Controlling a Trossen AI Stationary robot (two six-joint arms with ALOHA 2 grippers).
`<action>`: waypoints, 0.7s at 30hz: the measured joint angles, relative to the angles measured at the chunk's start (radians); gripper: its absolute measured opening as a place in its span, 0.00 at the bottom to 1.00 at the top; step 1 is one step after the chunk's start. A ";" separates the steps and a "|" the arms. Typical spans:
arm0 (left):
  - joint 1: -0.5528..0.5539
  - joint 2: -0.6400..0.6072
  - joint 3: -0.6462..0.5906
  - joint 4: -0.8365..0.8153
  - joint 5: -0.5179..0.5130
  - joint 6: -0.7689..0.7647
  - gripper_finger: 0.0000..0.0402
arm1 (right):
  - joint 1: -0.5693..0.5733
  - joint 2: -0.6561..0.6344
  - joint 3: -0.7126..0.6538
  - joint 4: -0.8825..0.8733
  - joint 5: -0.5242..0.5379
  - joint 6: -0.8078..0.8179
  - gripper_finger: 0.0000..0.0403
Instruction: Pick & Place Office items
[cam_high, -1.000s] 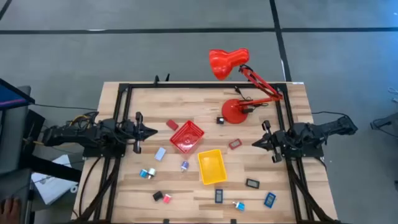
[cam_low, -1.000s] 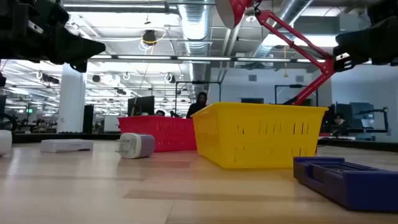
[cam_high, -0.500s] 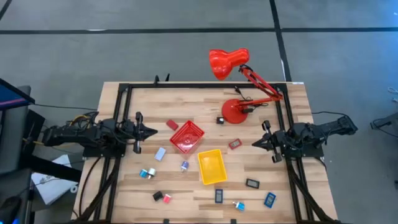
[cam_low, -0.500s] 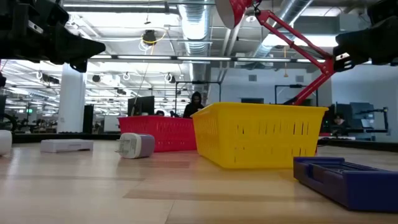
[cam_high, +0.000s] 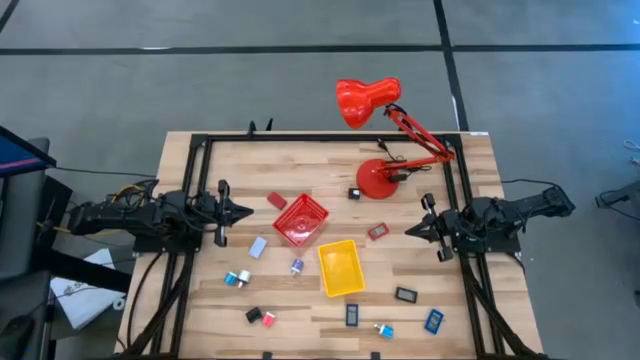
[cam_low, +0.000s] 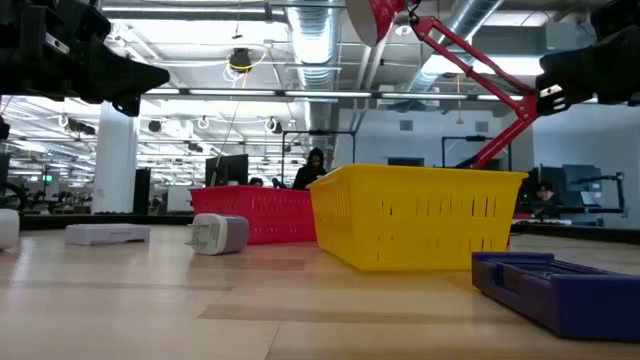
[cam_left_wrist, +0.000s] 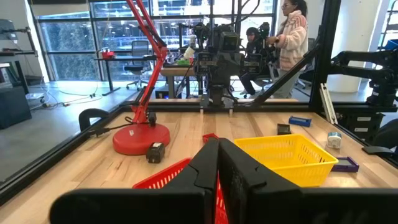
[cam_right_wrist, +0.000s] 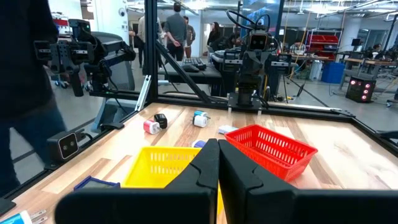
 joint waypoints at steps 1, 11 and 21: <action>0.000 0.000 0.000 0.000 0.000 0.000 0.02 | 0.000 0.000 0.000 0.000 0.000 0.000 0.00; 0.000 0.000 0.000 0.001 0.000 0.000 0.02 | 0.000 0.000 0.000 0.000 0.000 0.000 0.00; -0.002 0.000 0.000 0.028 0.005 -0.005 0.02 | 0.000 0.000 0.000 0.000 0.000 0.000 0.00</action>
